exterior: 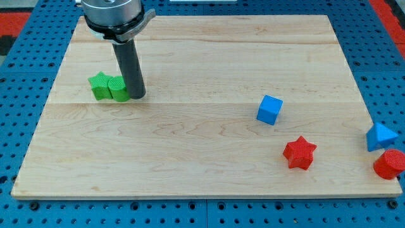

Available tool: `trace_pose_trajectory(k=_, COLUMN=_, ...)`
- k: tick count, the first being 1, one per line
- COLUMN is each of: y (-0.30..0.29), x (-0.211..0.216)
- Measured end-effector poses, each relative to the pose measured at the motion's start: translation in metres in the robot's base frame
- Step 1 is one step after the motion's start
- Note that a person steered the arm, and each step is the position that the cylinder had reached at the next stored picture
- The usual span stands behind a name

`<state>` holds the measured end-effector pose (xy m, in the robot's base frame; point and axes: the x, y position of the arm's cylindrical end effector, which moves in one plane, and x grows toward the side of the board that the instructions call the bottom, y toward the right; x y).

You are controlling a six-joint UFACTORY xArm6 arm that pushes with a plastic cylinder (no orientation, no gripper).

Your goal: Move your arm to the left of the red star

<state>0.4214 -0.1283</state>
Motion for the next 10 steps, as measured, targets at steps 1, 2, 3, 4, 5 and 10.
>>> trace_pose_trajectory(k=1, y=-0.011, x=0.000)
trace_pose_trajectory(k=2, y=-0.019, x=0.000)
trace_pose_trajectory(k=3, y=-0.031, x=0.000)
trace_pose_trajectory(k=4, y=-0.032, x=0.000)
trace_pose_trajectory(k=5, y=-0.011, x=0.003)
trace_pose_trajectory(k=10, y=0.042, x=0.006)
